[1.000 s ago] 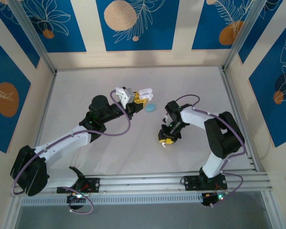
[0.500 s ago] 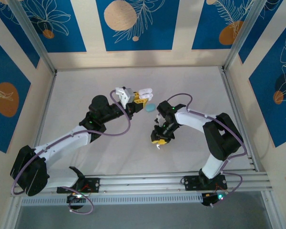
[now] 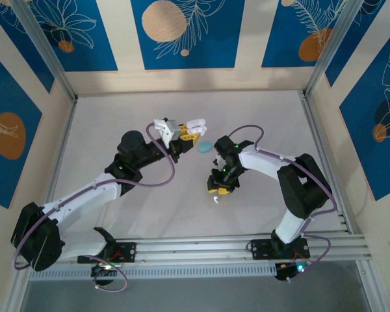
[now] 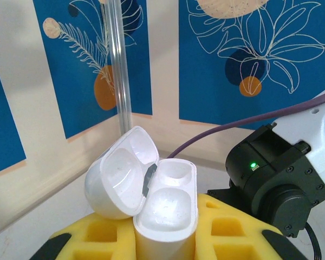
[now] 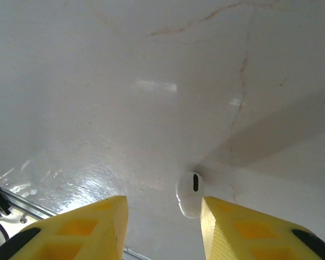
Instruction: Insert wireless bluetooth earbuds into charging case
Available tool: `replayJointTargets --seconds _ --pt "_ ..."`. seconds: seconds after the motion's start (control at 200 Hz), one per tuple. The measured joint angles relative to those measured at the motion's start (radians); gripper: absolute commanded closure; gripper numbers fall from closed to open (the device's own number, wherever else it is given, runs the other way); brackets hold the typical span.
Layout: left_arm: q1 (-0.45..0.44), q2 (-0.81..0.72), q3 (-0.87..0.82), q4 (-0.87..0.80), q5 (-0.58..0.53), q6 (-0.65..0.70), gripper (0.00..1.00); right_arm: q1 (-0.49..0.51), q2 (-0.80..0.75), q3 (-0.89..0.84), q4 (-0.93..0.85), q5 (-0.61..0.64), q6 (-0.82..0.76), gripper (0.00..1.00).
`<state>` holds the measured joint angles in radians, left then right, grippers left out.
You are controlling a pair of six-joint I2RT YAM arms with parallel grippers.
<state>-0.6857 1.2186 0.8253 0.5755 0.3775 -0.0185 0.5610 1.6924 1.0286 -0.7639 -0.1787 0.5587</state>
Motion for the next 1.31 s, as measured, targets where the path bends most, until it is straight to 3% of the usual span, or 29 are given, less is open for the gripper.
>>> replayJointTargets --seconds 0.25,0.58,0.735,1.06,1.306 --pt "0.0 0.0 -0.003 0.0 -0.005 -0.001 0.82 0.019 0.027 -0.029 -0.003 0.018 0.023 0.64" --pt "0.0 -0.012 -0.01 -0.008 -0.023 0.0 0.81 0.042 0.061 -0.011 -0.032 0.102 0.042 0.81" --pt "0.0 -0.031 -0.025 -0.01 -0.053 0.003 0.82 0.039 0.06 0.016 -0.108 0.237 0.04 0.81" --pt "0.0 -0.12 -0.08 -0.016 -0.226 0.054 0.81 0.015 0.107 0.069 -0.235 0.502 0.042 0.8" --pt "0.0 -0.159 -0.088 -0.019 -0.295 0.081 0.81 0.115 0.149 0.102 -0.264 0.591 0.102 0.74"
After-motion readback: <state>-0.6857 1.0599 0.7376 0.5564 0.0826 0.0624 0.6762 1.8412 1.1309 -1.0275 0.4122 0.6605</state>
